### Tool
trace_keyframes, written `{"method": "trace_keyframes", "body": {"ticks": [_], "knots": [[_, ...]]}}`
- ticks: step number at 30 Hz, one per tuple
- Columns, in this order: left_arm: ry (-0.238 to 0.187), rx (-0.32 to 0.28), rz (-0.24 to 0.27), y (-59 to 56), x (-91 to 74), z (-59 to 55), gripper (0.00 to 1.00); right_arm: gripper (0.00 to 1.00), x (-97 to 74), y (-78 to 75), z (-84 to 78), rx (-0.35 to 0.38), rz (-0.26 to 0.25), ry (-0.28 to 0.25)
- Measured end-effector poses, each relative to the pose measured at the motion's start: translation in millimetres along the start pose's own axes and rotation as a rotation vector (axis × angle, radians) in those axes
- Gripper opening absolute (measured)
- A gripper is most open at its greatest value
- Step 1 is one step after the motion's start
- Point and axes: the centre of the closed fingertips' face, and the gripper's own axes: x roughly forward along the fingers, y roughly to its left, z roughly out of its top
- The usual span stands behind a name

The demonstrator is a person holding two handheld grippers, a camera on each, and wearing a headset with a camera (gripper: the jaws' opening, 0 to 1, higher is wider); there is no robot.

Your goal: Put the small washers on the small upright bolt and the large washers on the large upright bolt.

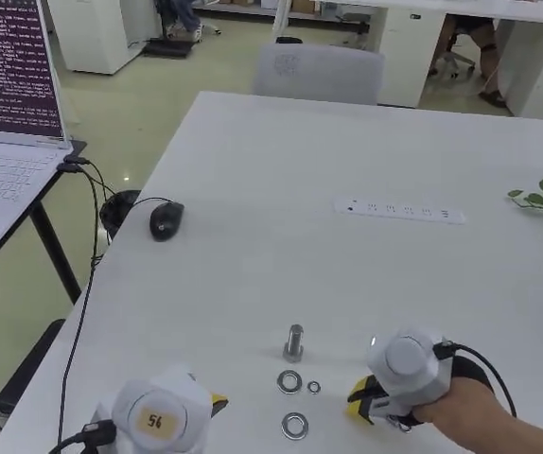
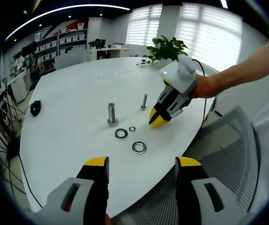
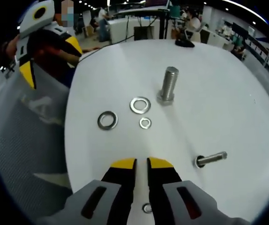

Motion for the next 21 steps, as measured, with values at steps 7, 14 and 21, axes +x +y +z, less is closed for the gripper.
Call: {"method": "trace_keyframes", "body": {"ticks": [7,14,21], "knots": [[0.013,0.006,-0.007,-1.2,1.3,-4.5,0.56,0.17,-14.7,-8.2,-23.5,0.055,-0.046,0.0],[0.005,0.009,-0.009,-2.5,2.2,-0.4,0.56,0.21,-24.7,-10.9,-42.3,0.059,-0.063,0.017],[0.008,0.008,-0.008,-2.6,1.4,-2.4,0.56,0.21,-34.0,-8.6,-57.7,0.068,-0.062,0.038]]}}
